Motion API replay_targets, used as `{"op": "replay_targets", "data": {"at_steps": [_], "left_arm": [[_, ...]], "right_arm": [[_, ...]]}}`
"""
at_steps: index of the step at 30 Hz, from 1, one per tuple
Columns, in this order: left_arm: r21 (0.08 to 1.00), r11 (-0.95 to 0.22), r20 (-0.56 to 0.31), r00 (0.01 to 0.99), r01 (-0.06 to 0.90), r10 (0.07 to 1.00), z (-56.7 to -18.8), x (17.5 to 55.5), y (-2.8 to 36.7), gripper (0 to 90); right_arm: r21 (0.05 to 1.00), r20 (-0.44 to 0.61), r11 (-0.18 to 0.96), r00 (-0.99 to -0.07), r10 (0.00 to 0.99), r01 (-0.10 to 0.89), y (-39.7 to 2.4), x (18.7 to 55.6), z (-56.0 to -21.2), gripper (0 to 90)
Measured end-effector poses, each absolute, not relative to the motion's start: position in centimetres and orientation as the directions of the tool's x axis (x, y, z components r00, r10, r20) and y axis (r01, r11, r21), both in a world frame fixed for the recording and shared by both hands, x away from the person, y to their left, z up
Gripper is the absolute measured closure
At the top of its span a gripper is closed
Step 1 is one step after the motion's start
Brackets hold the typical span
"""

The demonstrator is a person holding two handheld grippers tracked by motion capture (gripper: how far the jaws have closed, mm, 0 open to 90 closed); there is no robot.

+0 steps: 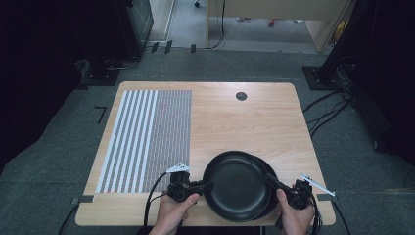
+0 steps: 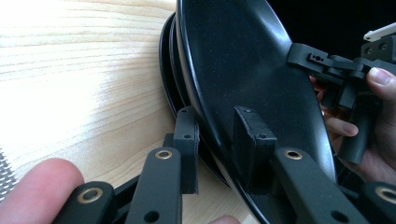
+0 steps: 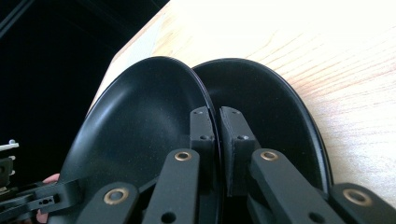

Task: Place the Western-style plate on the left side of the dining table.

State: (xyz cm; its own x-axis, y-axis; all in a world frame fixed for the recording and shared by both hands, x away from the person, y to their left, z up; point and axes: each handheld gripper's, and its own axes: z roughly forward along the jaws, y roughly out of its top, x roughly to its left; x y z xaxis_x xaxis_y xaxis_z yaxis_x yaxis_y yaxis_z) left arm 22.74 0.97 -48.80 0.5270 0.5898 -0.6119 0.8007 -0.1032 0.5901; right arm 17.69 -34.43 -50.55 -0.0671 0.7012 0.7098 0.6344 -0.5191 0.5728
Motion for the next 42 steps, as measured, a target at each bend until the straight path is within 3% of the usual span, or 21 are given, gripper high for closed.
{"op": "replay_targets", "data": {"at_steps": [25,42], "left_arm": [[0.609,-0.051,-0.606,0.506,0.791,0.614,-46.8,23.4,3.4,73.3],[0.615,0.027,-0.618,0.46,0.788,0.638,-45.5,25.1,7.8,73.6]], "right_arm": [[0.585,0.701,-0.482,-0.108,0.705,0.653,-32.3,20.1,-48.5,84.4],[0.608,0.682,-0.425,-0.166,0.713,0.671,-28.0,24.2,-46.4,84.2]]}}
